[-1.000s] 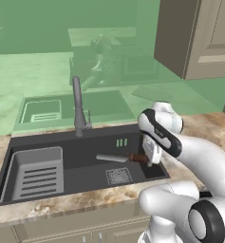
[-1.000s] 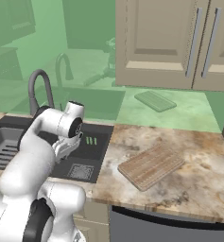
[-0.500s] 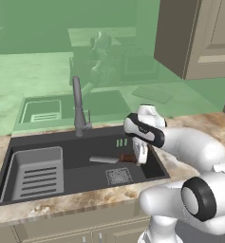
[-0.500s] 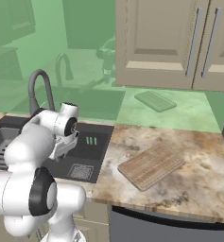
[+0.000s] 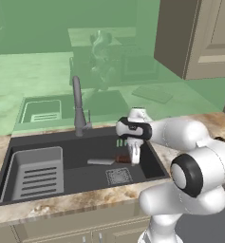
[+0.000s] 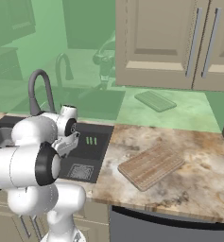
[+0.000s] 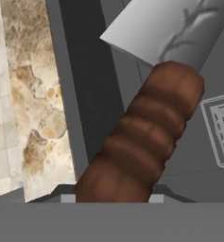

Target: Move the cutting board and knife to the sink. Then move spray from the cabinet to the counter.

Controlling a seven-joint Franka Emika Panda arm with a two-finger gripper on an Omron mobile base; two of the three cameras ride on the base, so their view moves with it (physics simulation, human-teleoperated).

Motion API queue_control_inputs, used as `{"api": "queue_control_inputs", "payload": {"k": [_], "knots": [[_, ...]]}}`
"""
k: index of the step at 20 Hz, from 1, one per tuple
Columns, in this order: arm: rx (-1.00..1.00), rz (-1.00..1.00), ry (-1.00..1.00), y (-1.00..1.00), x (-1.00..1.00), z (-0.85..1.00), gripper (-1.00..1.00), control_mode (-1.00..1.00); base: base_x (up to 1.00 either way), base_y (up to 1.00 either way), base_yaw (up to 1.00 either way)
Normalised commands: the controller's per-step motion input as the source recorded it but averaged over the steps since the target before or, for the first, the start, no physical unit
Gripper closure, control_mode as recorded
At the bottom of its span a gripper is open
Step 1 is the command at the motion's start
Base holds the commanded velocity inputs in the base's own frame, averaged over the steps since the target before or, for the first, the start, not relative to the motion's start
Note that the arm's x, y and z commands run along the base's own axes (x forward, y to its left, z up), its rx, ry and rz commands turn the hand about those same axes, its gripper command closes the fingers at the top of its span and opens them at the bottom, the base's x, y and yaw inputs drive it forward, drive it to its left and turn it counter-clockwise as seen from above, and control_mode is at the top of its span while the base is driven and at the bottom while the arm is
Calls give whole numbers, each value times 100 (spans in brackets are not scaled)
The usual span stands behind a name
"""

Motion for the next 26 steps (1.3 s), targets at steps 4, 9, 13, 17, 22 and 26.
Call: {"api": "queue_control_inputs", "payload": {"k": [4, 9, 13, 17, 22, 26], "knots": [[-2, 0, 1, 0, 27, -29, 100, -100, 0, 0, 0], [0, 0, 1, 0, 12, -20, 100, -100, 0, 0, 0], [0, 0, 0, 0, 0, -20, 100, -100, 0, 0, 0], [0, 0, 0, 0, 0, -26, 100, -100, 0, 0, 0], [0, 0, 0, 0, 0, -29, 100, -100, 0, 0, 0], [0, 0, 0, 0, 0, -28, 100, -100, 0, 0, 0]]}}
